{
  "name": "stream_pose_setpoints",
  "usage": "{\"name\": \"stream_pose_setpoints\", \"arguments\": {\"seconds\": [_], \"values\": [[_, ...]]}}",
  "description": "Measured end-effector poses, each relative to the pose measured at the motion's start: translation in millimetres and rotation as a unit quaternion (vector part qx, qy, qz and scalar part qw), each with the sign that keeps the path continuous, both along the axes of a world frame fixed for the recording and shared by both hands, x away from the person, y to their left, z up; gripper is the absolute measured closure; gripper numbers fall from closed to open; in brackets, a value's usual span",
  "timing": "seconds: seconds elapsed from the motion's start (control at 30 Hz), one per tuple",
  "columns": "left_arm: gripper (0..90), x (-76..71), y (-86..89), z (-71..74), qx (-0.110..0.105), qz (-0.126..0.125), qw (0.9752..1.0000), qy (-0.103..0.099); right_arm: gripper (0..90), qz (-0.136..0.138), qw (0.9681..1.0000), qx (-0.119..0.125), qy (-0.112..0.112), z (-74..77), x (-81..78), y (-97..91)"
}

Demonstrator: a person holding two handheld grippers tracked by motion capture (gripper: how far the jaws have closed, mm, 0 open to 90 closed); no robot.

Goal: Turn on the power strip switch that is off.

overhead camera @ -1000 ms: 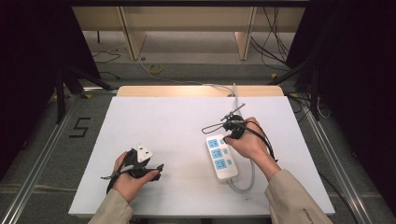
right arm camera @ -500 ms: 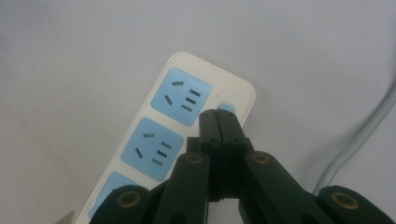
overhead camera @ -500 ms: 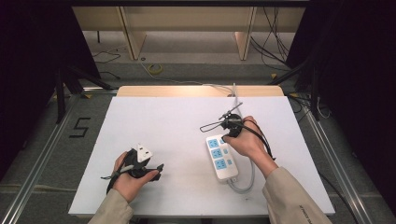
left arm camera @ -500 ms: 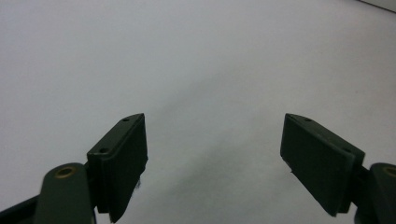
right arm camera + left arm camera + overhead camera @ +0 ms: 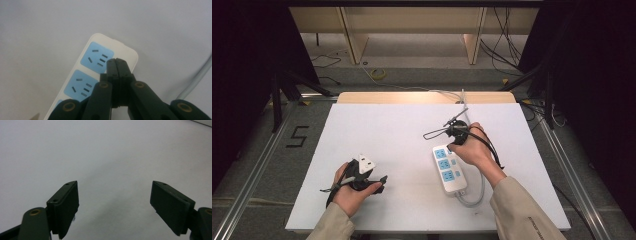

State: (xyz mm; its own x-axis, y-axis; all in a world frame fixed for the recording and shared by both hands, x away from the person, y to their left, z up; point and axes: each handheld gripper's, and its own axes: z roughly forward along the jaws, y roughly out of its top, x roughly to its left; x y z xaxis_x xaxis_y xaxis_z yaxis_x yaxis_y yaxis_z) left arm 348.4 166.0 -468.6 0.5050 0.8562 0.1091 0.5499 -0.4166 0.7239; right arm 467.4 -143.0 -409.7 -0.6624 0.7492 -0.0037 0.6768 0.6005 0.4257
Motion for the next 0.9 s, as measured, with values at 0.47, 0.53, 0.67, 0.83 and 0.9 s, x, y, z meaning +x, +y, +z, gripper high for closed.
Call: {"name": "stream_pose_setpoints", "arguments": {"seconds": [0.47,0.53,0.67,0.83,0.9], "values": [[22.8,-0.1,0.0,0.0,0.000,-0.001,1.0000,0.000,90.0,0.000,0.9999,-0.008,0.011,-7.5,8.6,3.8],[22.8,0.0,0.0,0.0,-0.001,0.000,1.0000,0.000,90.0,0.002,0.9999,-0.008,0.014,-8.8,9.9,3.8],[22.8,0.1,-0.1,0.0,0.000,-0.001,1.0000,0.000,90.0,0.000,0.9999,-0.011,0.013,-11.3,12.0,4.1],[22.8,0.0,-0.2,0.1,0.000,-0.001,1.0000,0.001,90.0,-0.002,0.9998,-0.013,0.015,-14.1,14.6,4.5],[22.7,0.1,-0.1,0.1,0.000,-0.001,1.0000,0.001,90.0,-0.002,0.9998,-0.013,0.016,-14.9,15.3,4.5]]}}
